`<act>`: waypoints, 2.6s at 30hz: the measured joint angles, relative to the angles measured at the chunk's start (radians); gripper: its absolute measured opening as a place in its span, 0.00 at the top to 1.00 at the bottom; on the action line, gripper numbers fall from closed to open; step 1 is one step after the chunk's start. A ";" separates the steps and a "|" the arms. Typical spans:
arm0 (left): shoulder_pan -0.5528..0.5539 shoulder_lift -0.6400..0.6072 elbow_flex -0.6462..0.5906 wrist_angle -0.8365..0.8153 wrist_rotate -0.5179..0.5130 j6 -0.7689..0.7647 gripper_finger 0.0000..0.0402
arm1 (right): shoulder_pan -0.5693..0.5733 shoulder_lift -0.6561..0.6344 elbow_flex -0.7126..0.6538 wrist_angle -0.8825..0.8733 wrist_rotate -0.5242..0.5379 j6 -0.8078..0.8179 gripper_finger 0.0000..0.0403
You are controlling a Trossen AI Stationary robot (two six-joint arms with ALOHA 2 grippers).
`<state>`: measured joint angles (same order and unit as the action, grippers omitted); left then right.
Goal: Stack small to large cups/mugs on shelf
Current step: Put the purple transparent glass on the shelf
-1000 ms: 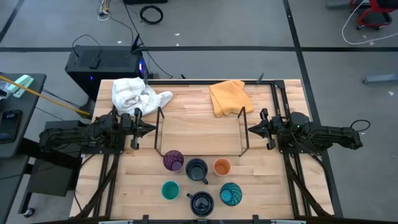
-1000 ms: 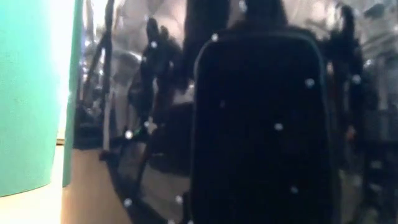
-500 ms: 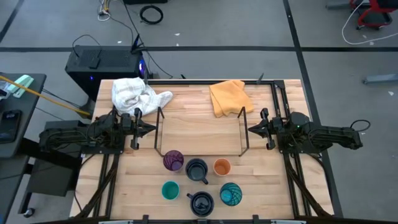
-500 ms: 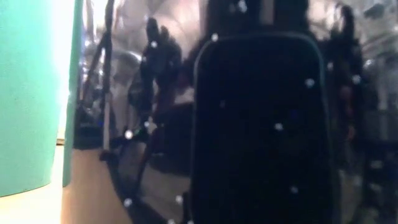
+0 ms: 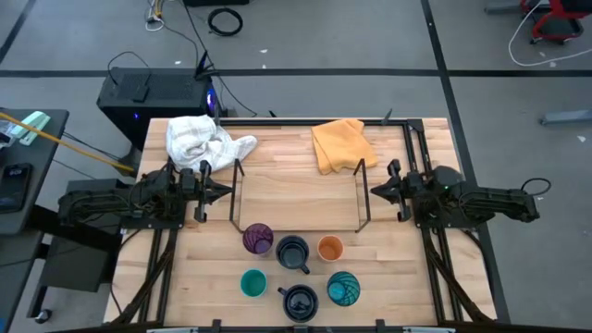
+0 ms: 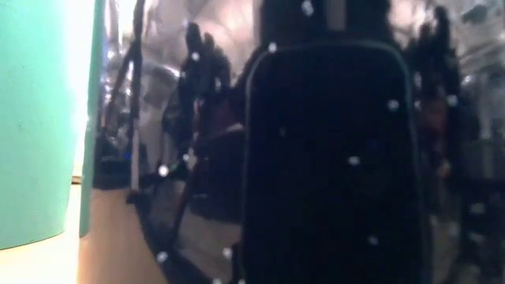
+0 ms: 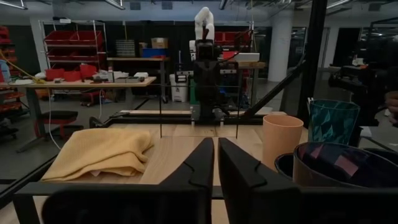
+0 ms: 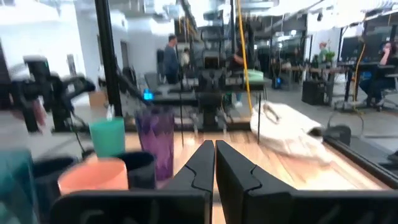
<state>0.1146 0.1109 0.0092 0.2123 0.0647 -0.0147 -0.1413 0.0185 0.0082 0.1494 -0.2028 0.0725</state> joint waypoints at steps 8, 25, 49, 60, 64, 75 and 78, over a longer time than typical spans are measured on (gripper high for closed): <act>0.000 0.000 0.000 0.000 0.000 0.000 0.92 | 0.000 0.000 0.000 0.077 -0.009 -0.017 0.94; 0.000 0.000 0.000 0.014 0.000 0.000 0.93 | 0.000 0.268 0.477 0.214 0.065 0.140 0.94; 0.000 0.000 0.000 0.177 -0.004 0.000 0.92 | 0.000 1.018 1.467 -0.411 -0.090 0.038 0.94; 0.000 0.004 0.115 0.424 -0.019 -0.020 0.93 | 0.093 1.179 1.510 -0.231 -0.117 0.146 0.94; 0.000 0.028 0.233 0.328 -0.018 -0.033 0.94 | 0.138 1.217 1.510 -0.156 -0.112 0.206 0.94; 0.000 0.224 0.616 -0.167 -0.008 -0.026 0.92 | 0.232 1.286 1.510 -0.279 -0.037 0.250 0.94; 0.000 0.279 0.686 -0.248 0.023 -0.038 0.94 | 0.259 1.320 1.509 -0.329 -0.015 0.262 0.94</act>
<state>0.1143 0.3900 0.6948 -0.0357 0.0872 -0.0530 0.1176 1.3384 1.5173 -0.1793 -0.2174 0.3343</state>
